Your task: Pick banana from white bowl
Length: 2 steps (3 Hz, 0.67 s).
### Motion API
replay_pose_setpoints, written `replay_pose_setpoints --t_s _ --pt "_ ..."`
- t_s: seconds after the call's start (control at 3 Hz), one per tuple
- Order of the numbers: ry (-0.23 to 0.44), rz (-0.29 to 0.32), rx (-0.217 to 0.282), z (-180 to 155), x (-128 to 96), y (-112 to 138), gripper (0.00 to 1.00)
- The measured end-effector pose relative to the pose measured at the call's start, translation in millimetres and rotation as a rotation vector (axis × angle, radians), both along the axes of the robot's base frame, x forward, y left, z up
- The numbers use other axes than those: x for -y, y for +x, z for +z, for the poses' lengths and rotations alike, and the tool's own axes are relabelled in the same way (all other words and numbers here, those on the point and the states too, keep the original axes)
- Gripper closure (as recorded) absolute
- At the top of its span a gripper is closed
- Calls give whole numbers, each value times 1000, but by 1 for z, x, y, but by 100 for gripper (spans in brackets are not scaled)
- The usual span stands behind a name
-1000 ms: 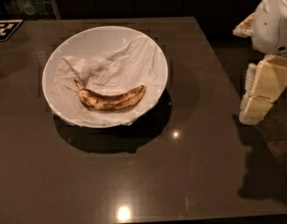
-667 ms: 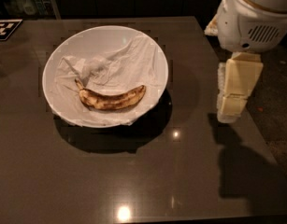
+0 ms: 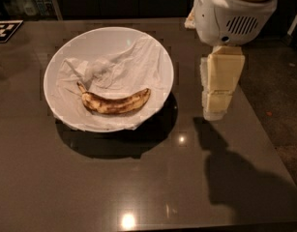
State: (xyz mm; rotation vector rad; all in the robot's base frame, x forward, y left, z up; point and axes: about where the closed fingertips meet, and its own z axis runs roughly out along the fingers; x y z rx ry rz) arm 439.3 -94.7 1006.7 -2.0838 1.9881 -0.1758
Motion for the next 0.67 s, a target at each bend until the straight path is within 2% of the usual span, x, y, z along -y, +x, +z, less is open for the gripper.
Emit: replay_pose_setpoints --t_s 0.33,0.67 --pt "1 61 14 6 -36 15 0" --pt "-5 160 -1 4 -85 39 0"
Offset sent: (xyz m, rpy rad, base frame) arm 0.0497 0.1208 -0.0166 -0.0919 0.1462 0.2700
